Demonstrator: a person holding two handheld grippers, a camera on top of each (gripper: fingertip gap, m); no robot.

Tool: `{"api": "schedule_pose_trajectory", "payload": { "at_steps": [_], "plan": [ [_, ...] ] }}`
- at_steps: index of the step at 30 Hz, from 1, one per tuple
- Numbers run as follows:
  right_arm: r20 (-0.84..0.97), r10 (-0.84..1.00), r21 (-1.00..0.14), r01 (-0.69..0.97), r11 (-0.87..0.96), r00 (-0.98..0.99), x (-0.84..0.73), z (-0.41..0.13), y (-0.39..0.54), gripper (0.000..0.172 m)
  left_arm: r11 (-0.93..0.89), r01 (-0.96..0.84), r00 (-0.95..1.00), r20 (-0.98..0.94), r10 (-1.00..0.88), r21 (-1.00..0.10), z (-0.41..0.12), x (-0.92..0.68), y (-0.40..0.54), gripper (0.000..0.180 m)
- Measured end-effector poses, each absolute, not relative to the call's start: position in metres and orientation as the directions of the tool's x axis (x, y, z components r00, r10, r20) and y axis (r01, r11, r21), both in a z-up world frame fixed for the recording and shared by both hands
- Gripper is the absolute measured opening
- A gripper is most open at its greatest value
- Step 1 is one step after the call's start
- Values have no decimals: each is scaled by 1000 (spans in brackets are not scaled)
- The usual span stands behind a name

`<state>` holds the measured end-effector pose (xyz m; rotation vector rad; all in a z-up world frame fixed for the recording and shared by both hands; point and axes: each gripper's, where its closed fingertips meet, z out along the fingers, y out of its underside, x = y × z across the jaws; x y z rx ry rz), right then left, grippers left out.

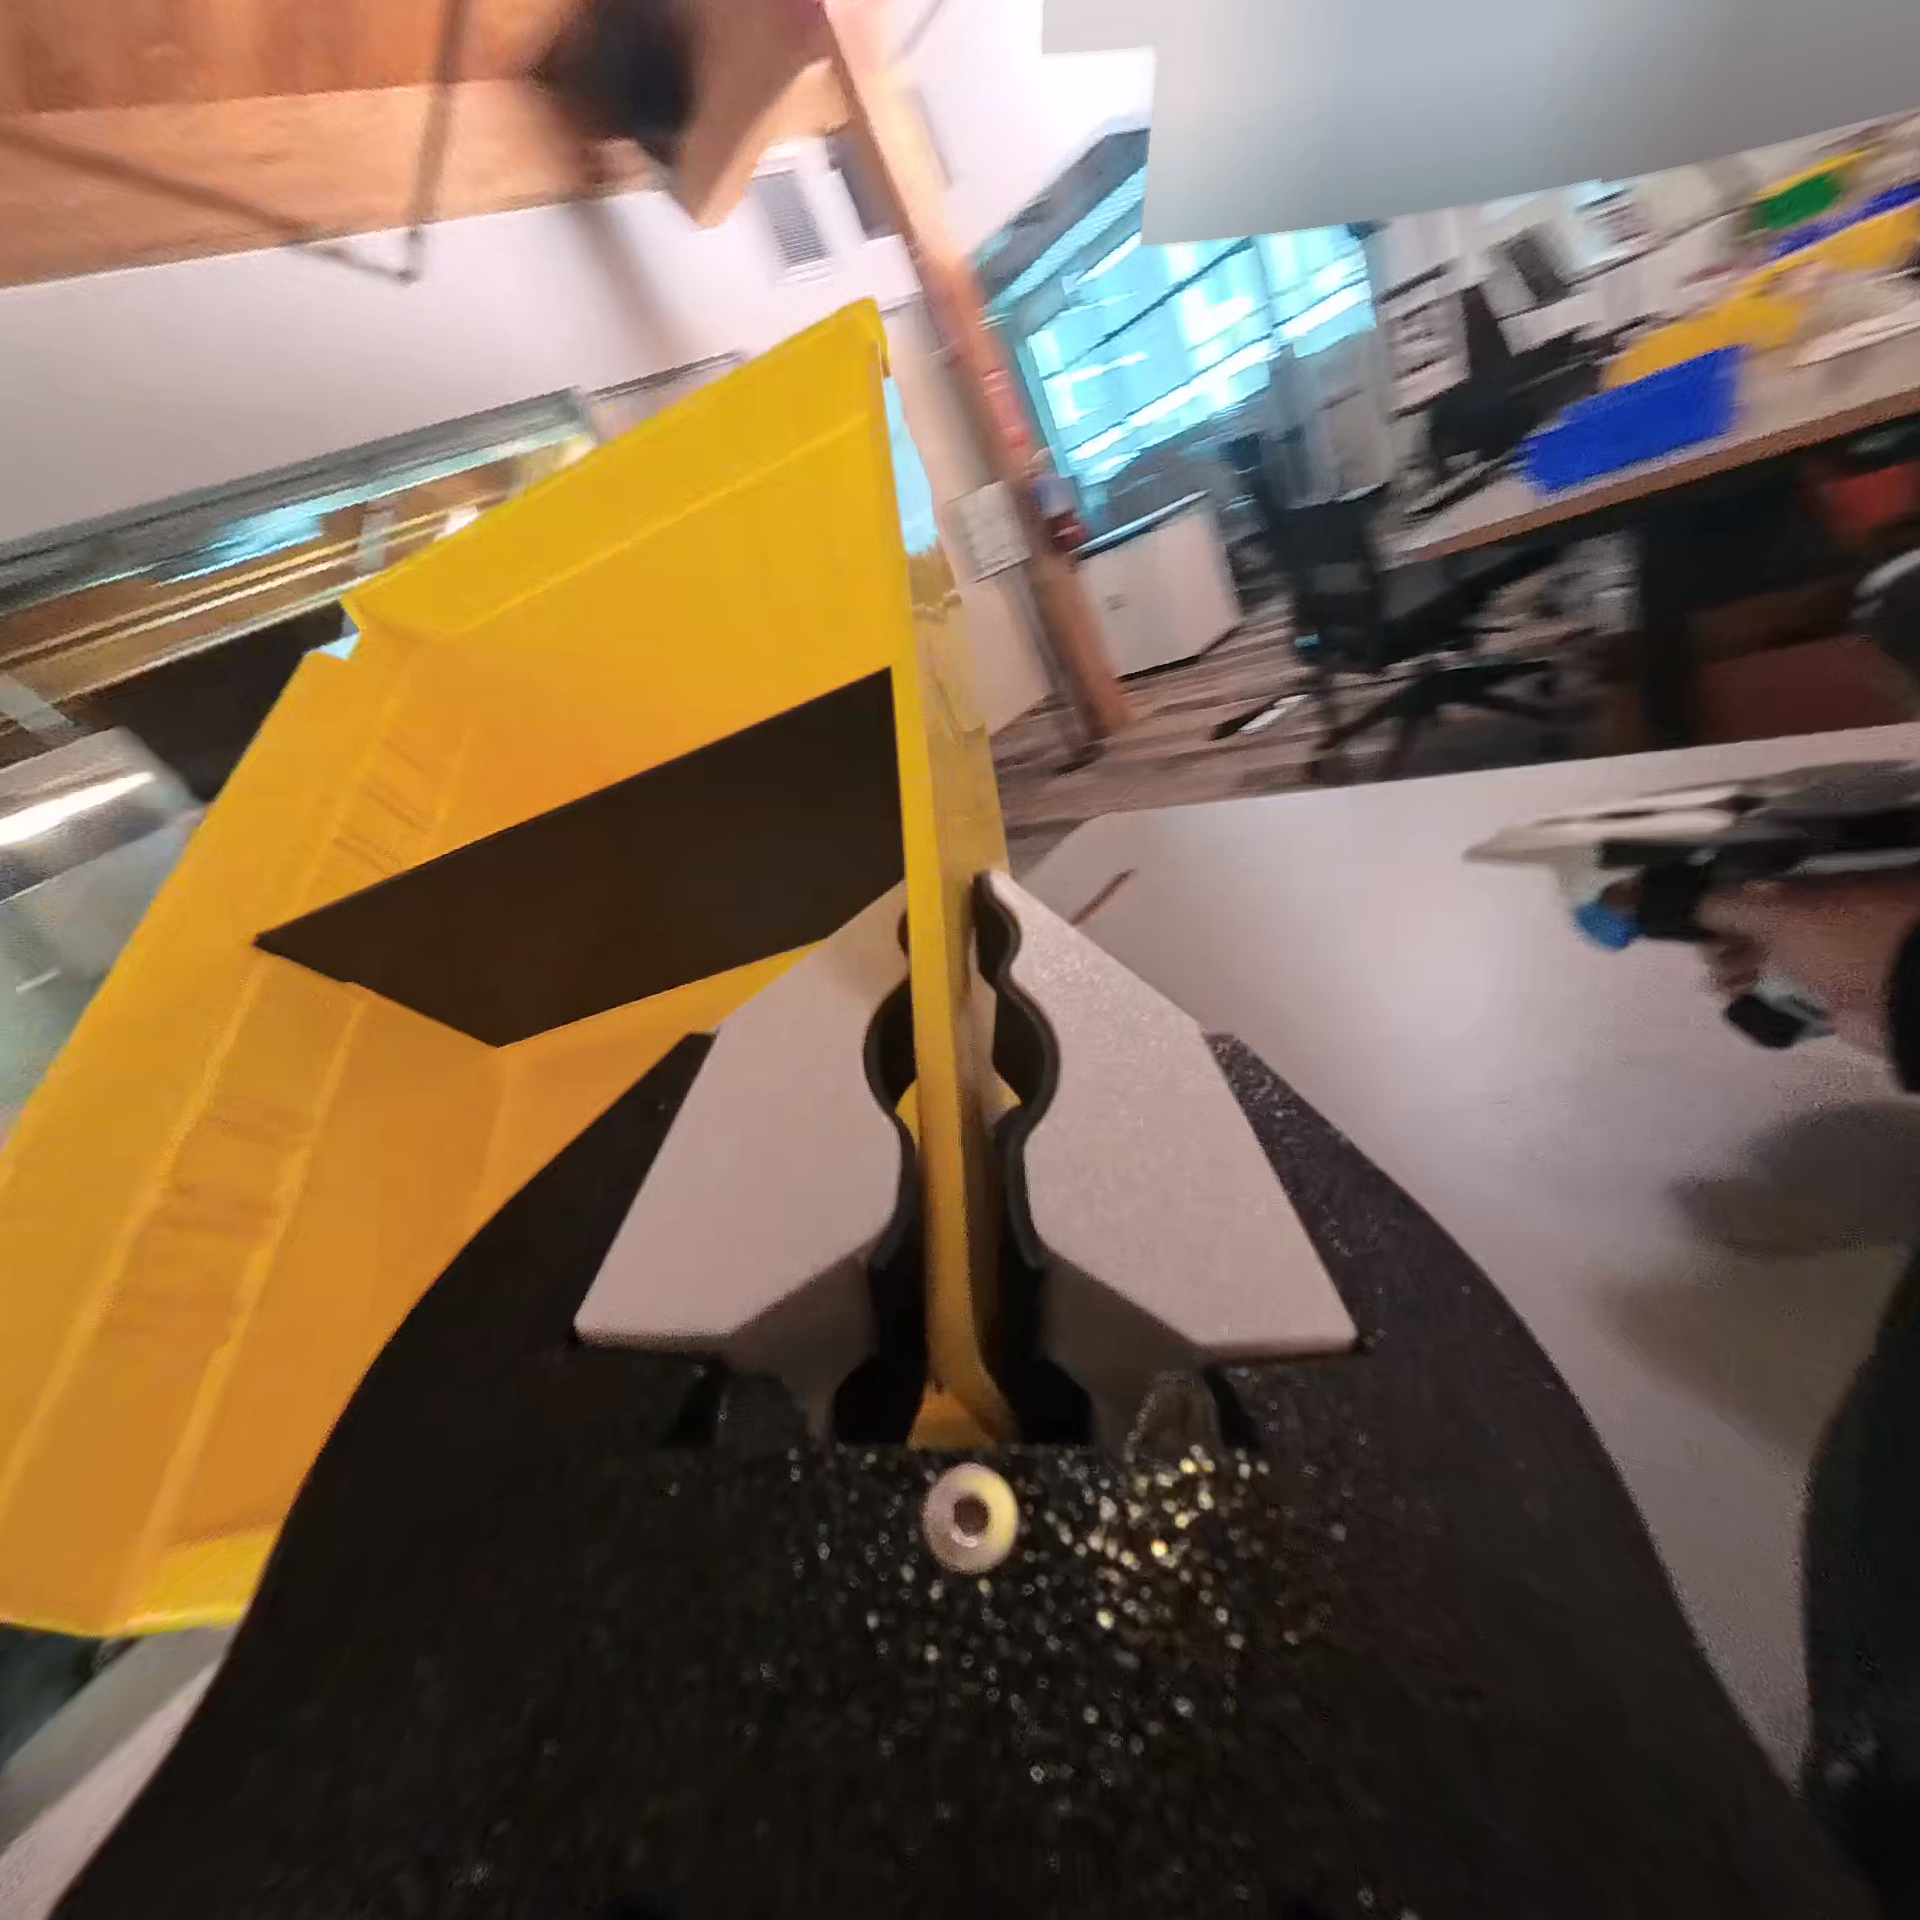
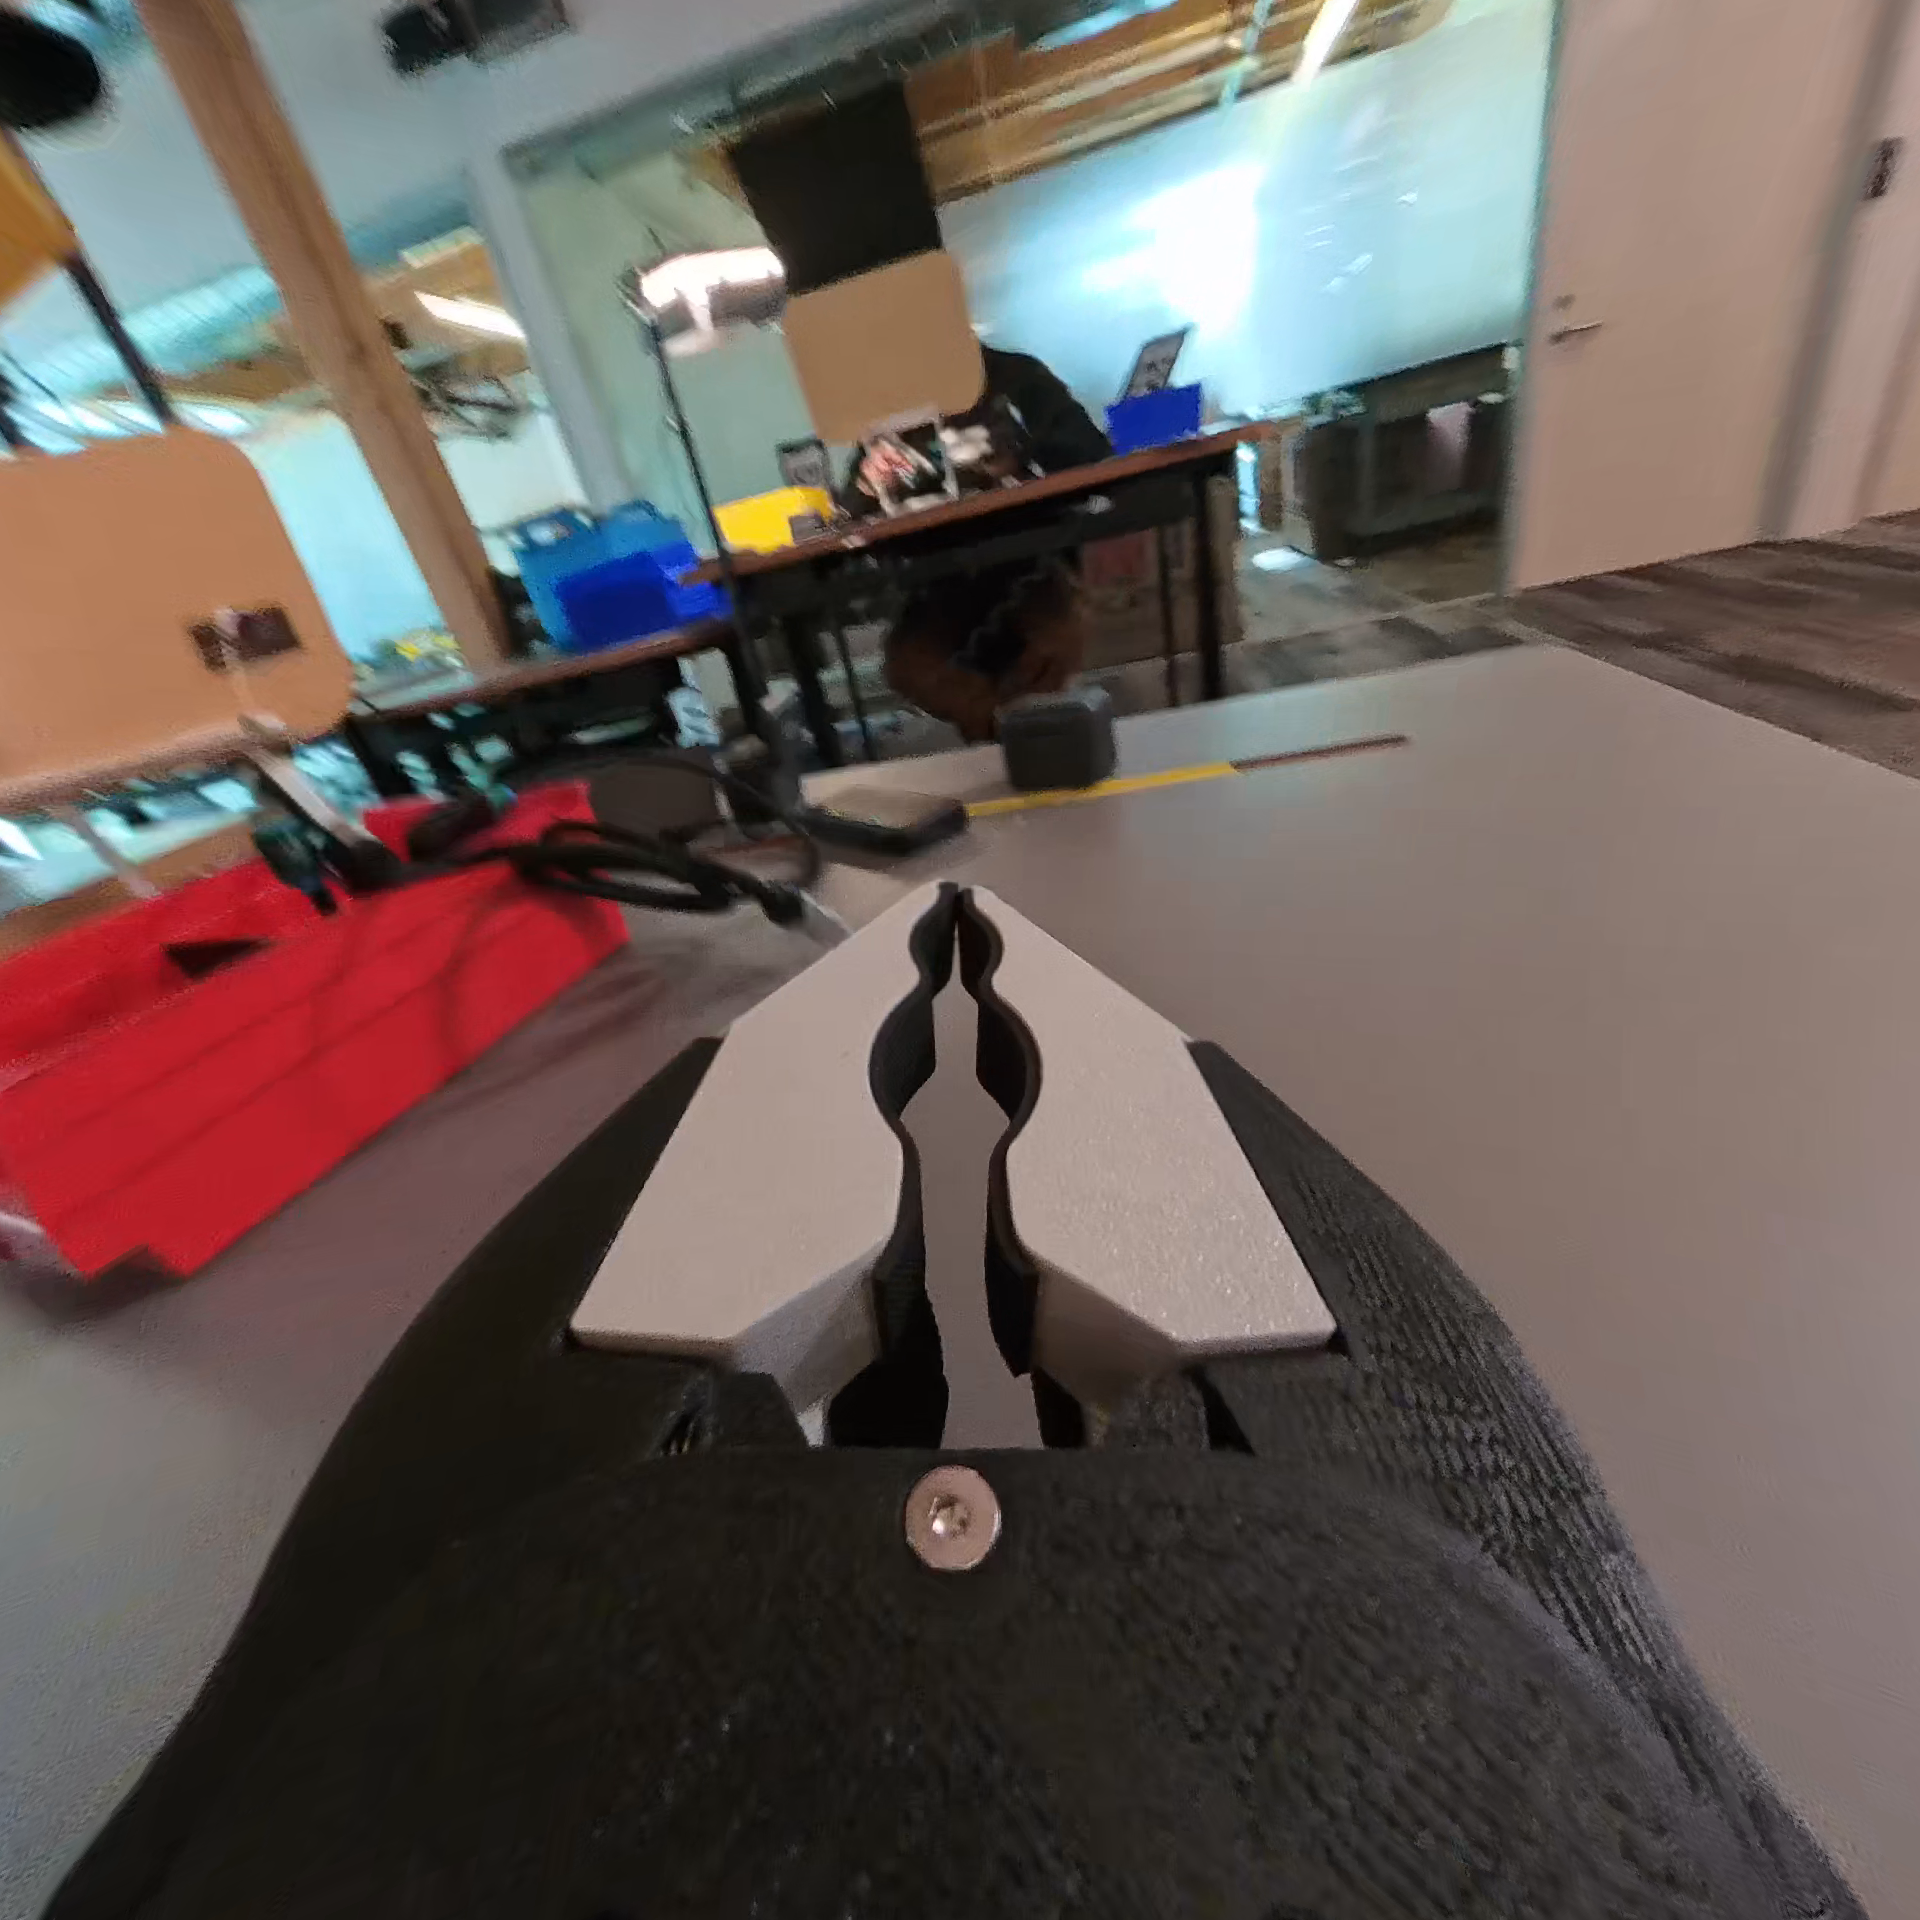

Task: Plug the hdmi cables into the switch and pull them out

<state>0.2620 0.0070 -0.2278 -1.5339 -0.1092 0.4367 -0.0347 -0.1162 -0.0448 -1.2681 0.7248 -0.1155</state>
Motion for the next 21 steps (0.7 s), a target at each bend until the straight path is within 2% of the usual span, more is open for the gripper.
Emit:
{"api": "schedule_pose_trajectory", "payload": {
  "at_steps": [4,8,12,17,18,19,21],
  "plan": [
    [63,244,-998,56,35,968,284,-244,-16,0,338,-251,577,-420,-701,-907,-53,61,-90,3],
    [87,190,-985,56,164,978,308,-214,-20,0,278,-232,403,-352,-845,-932,-82,148,-60,4],
    [83,128,-955,42,293,988,329,-195,-28,0,209,-273,319,-293,-901,-939,-125,214,-35,3],
    [180,-31,-868,174,466,983,340,-171,-49,0,136,-378,256,-244,-935,-916,-179,266,-18,4],
    [193,-35,-860,186,475,981,339,-170,-51,2,119,-387,252,-229,-940,-914,-188,273,-16,4],
    [189,-24,-862,177,475,982,338,-170,-50,18,106,-398,248,-218,-944,-911,-196,279,-13,3],
    [192,-54,-883,196,427,980,343,-177,-44,19,89,-424,246,-210,-946,-901,-214,288,-9,4]
  ]
}}
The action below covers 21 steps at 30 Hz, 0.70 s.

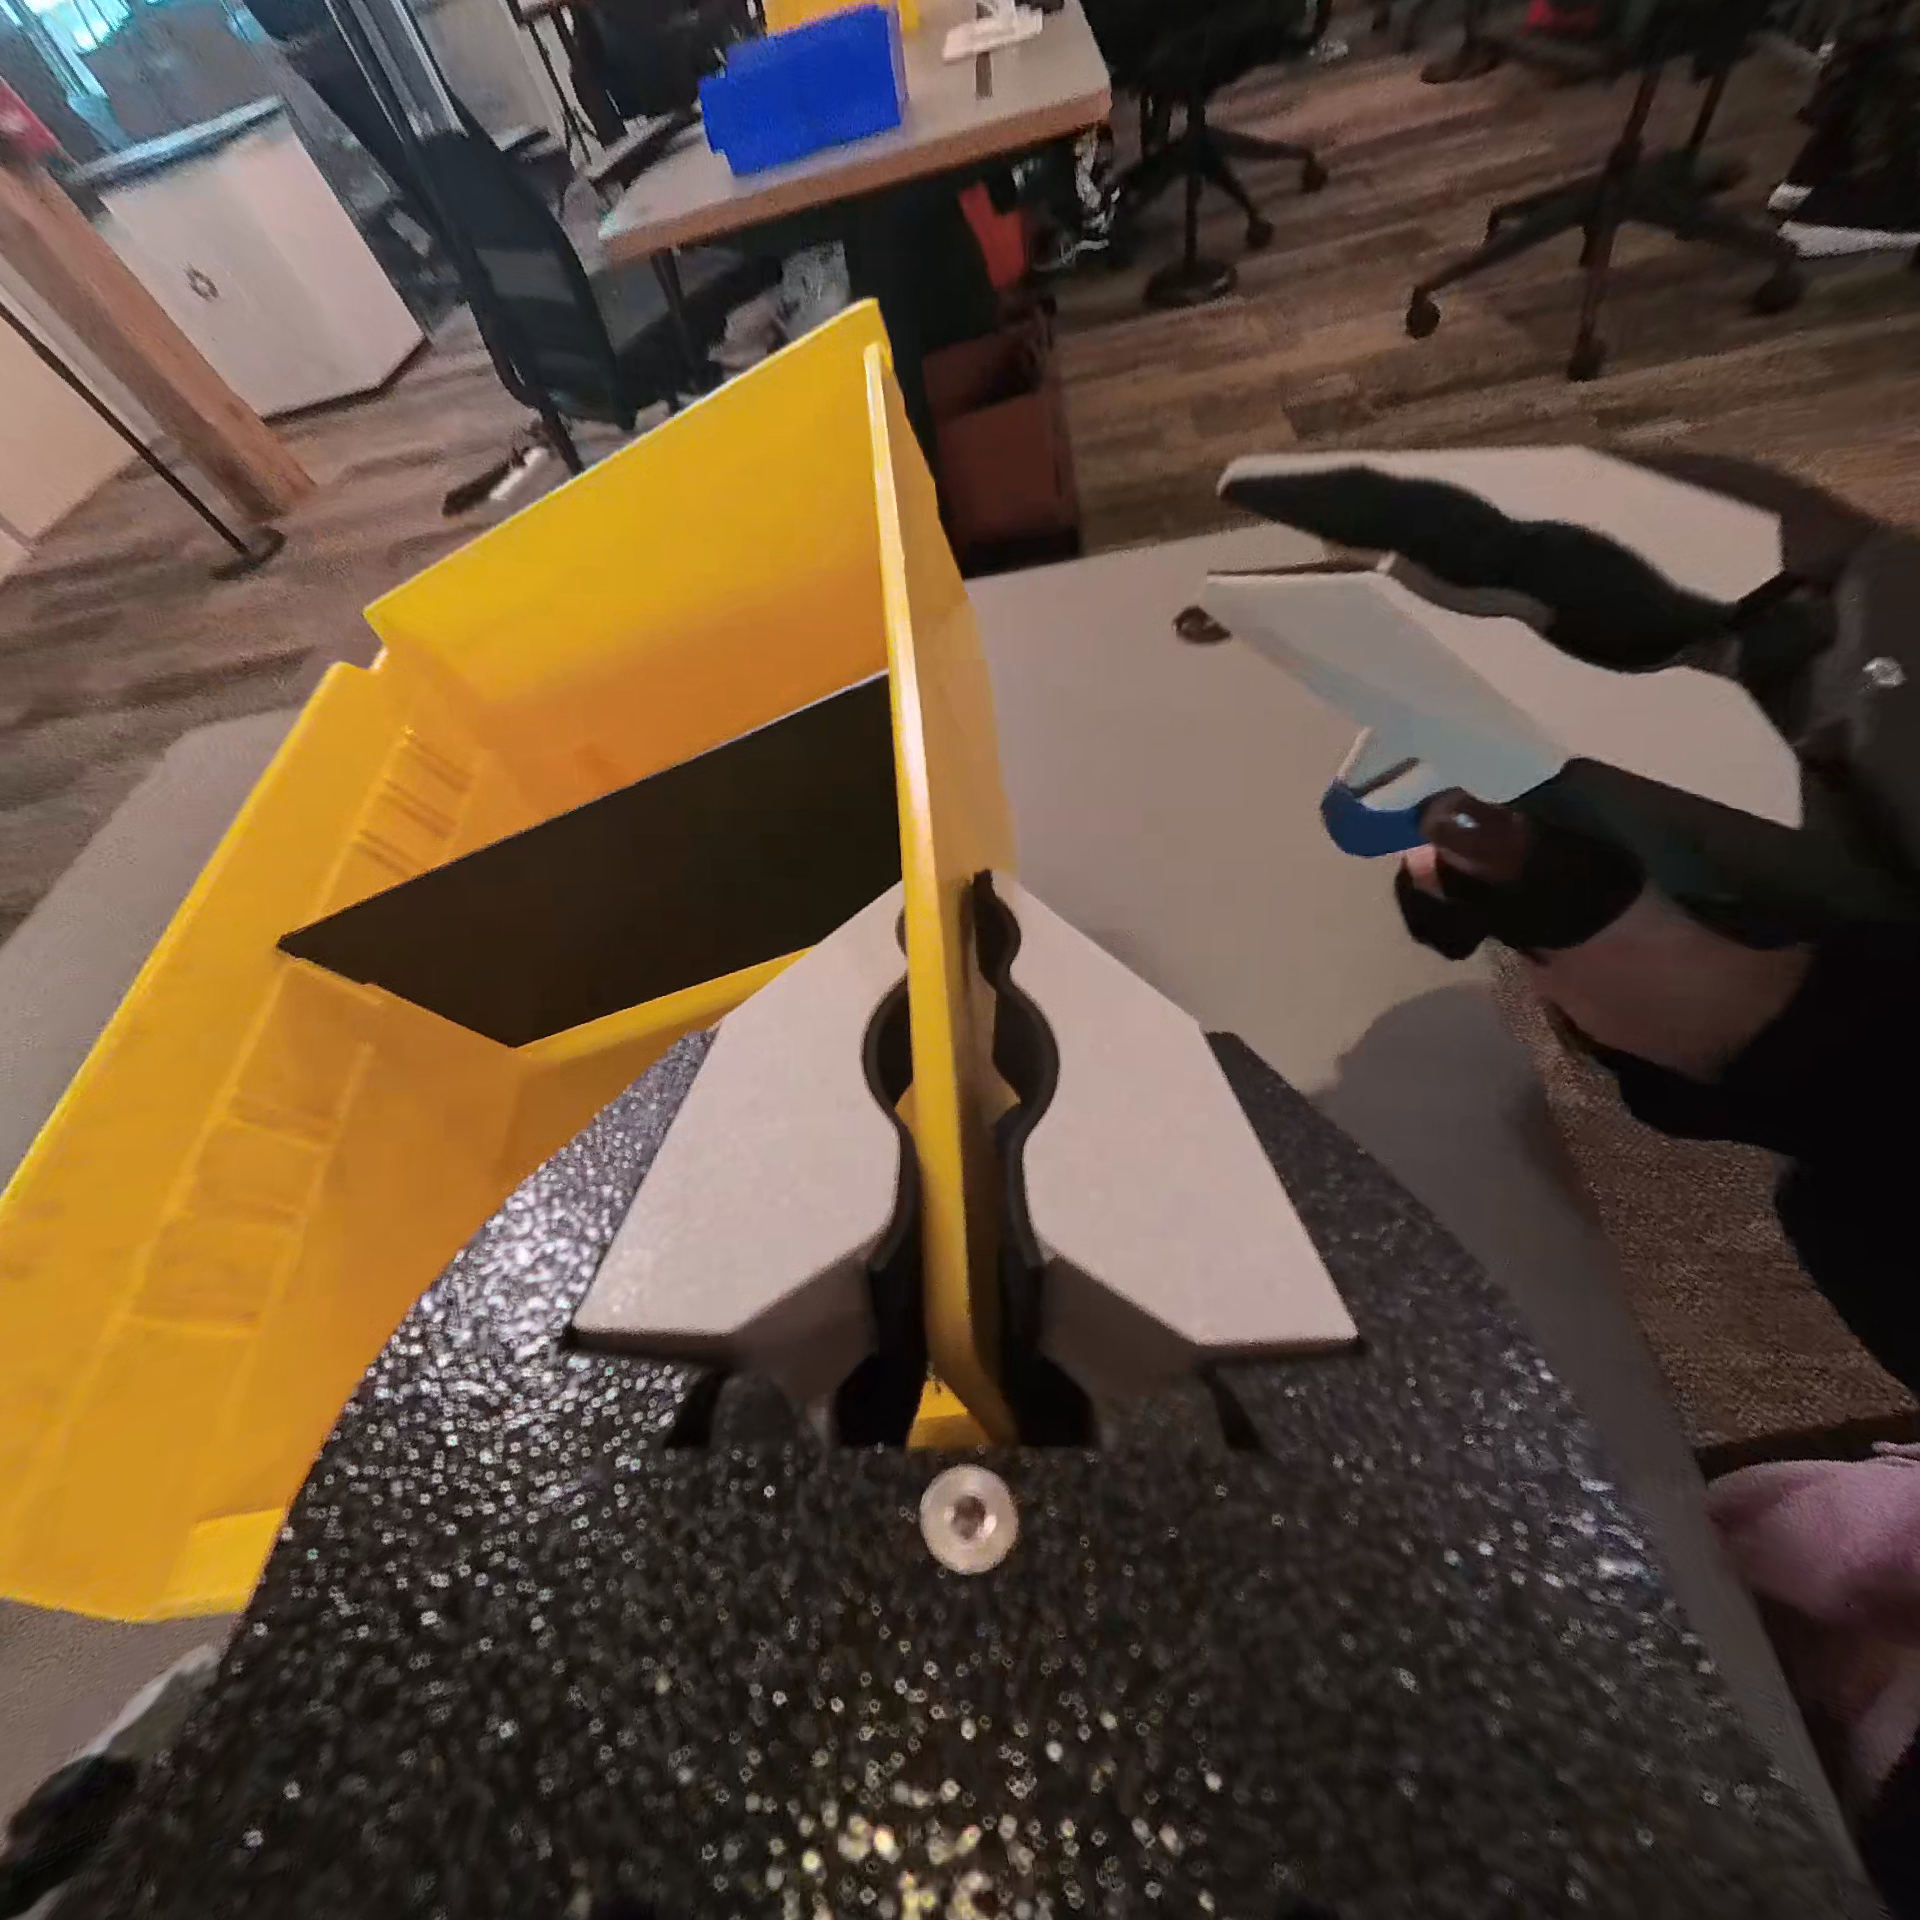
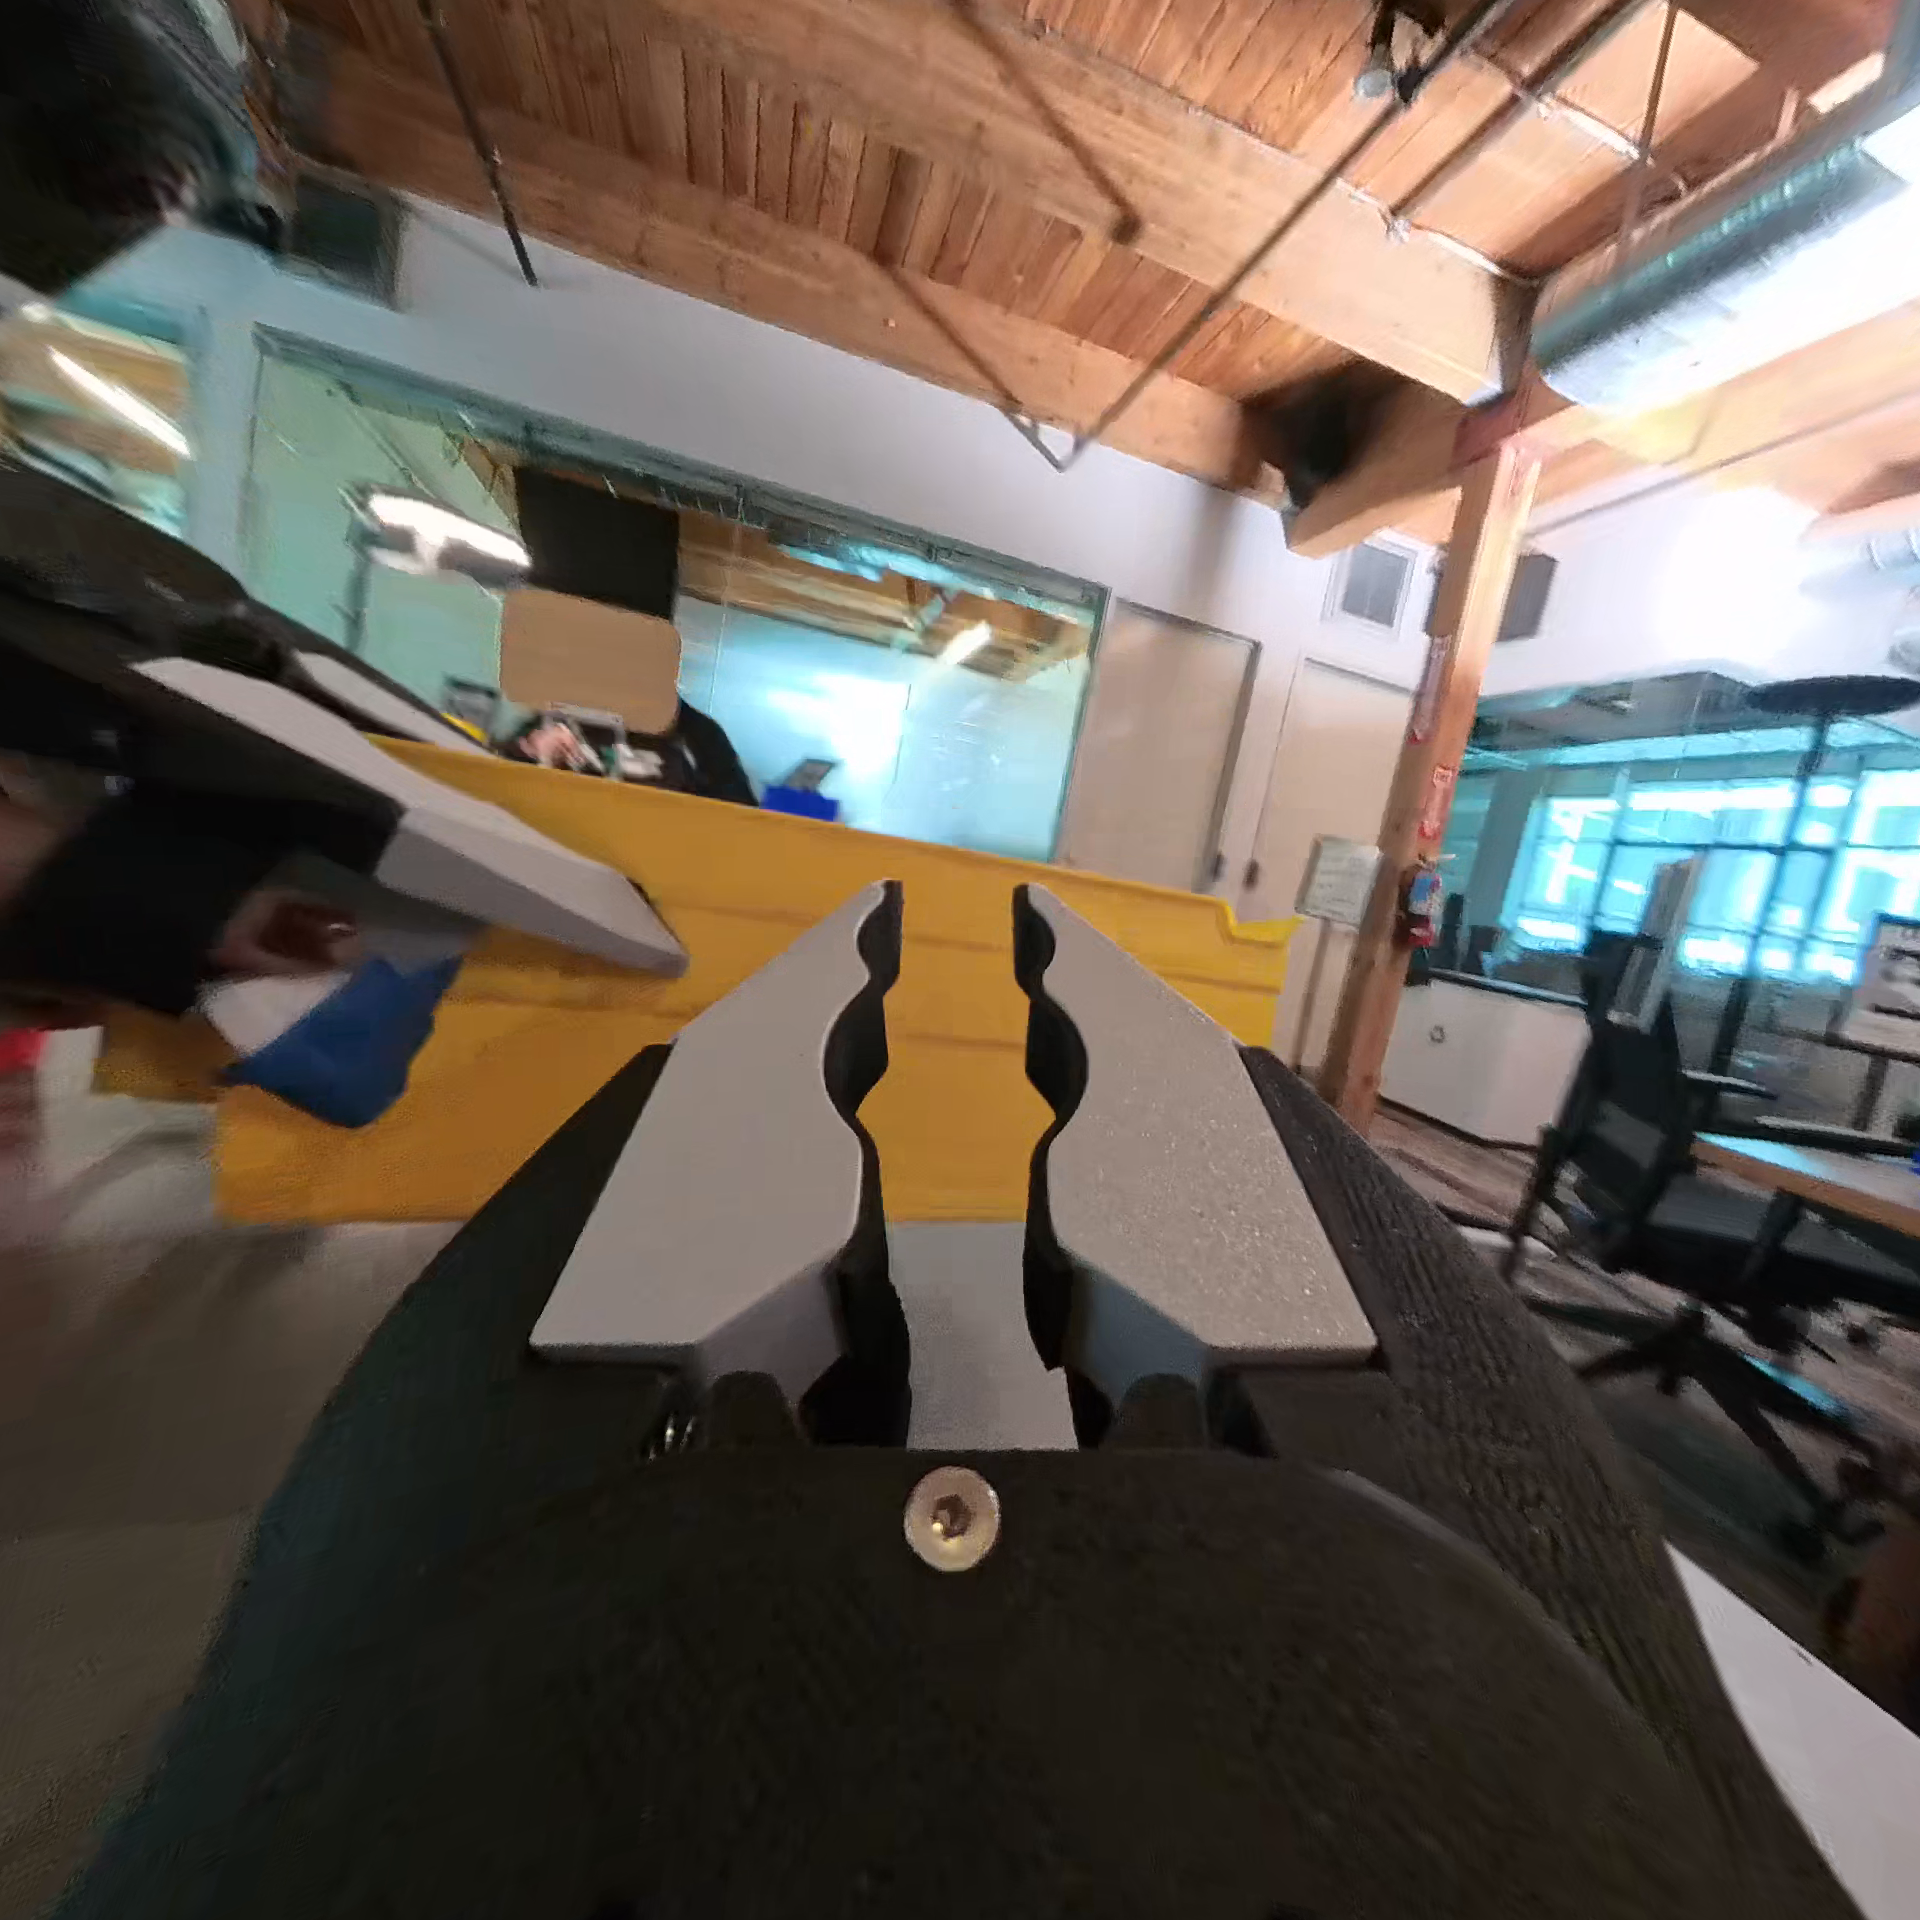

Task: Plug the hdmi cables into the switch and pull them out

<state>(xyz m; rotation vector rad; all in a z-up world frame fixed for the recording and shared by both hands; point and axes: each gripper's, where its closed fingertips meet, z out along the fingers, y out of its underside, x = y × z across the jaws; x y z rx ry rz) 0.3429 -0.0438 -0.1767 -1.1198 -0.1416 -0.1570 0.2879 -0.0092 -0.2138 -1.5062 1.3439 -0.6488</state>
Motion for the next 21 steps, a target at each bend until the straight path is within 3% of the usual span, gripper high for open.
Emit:
{"api": "schedule_pose_trajectory", "payload": {
  "at_steps": [3,12,15,21],
  "plan": [
    [229,-99,-904,249,348,968,346,-187,-34,25,63,-462,255,-200,-946,-885,-238,295,-4,4],
    [169,-62,-924,180,336,984,350,-191,-32,31,108,-411,276,-237,-932,-905,-265,296,1,3],
    [204,-56,-925,211,316,977,345,-195,-29,31,113,-256,276,-184,-943,-960,-234,285,-16,9],
    [262,-40,-913,261,313,964,328,-197,-27,35,177,-101,469,-203,-859,-979,-161,172,-25,46]
  ]
}}
